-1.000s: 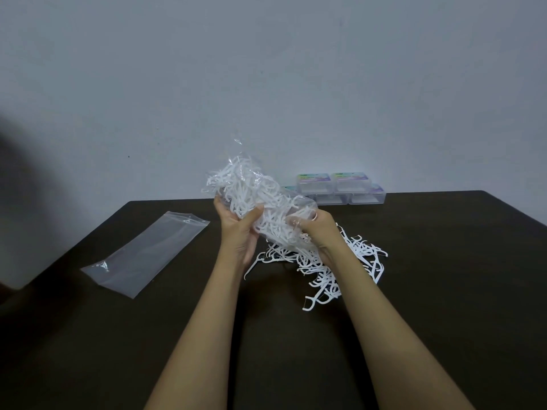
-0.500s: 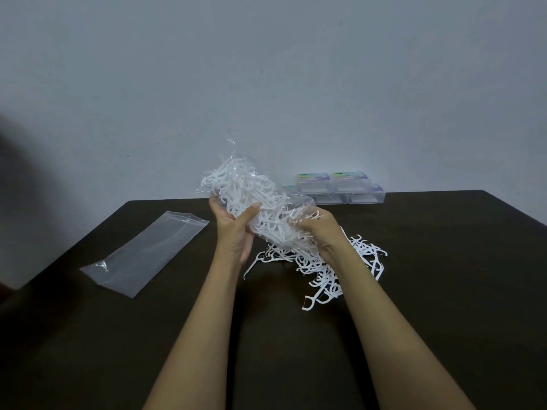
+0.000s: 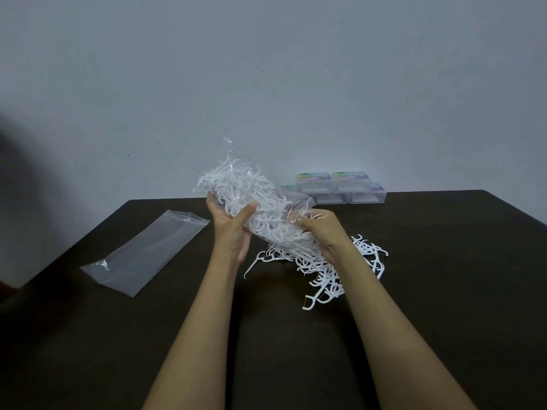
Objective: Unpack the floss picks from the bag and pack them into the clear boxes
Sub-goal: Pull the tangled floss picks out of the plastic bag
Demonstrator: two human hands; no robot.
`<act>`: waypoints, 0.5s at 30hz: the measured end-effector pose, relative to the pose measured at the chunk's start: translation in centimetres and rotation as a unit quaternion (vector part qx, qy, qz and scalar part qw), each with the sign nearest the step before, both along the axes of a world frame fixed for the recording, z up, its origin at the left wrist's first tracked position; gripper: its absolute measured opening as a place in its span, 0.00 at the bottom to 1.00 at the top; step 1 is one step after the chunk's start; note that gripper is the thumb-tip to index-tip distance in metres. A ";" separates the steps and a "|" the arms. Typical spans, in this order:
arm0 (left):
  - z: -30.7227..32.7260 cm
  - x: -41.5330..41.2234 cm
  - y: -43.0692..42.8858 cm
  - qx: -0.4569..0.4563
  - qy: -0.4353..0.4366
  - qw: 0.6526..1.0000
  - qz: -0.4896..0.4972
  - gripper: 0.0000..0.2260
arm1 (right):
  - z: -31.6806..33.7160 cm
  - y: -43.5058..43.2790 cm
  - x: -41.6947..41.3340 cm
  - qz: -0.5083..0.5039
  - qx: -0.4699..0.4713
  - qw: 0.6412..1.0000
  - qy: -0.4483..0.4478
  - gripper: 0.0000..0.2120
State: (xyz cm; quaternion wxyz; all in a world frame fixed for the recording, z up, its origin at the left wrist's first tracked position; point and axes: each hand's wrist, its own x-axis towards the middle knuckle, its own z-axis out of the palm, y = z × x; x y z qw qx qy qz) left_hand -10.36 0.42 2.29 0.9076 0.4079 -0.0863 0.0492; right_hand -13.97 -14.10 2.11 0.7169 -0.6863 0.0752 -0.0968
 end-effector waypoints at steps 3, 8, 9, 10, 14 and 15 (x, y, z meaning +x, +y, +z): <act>0.1 0.0 0.1 -0.004 -0.002 1.000 0.013 0.41 | 0.3 -0.3 -0.2 -0.009 -0.014 1.000 0.003 0.04; 0.0 0.0 0.1 -0.005 -0.002 1.000 0.016 0.39 | 0.2 -0.7 -0.4 -0.020 -0.081 0.996 -0.025 0.09; 0.0 0.0 0.1 -0.003 -0.001 1.000 0.017 0.39 | 0.1 -0.7 -0.4 -0.018 -0.097 0.995 -0.029 0.11; 0.1 0.0 0.1 -0.002 0.000 1.000 0.018 0.39 | 0.1 -0.7 -0.4 -0.014 -0.114 0.993 -0.028 0.13; 0.3 -0.2 0.0 0.007 0.002 1.000 0.015 0.38 | 0.1 -0.2 -0.4 -0.003 -0.165 0.986 -0.024 0.12; 0.4 -0.2 0.0 0.012 0.000 1.000 0.013 0.38 | 0.2 -0.1 -0.5 -0.004 -0.179 0.984 -0.023 0.13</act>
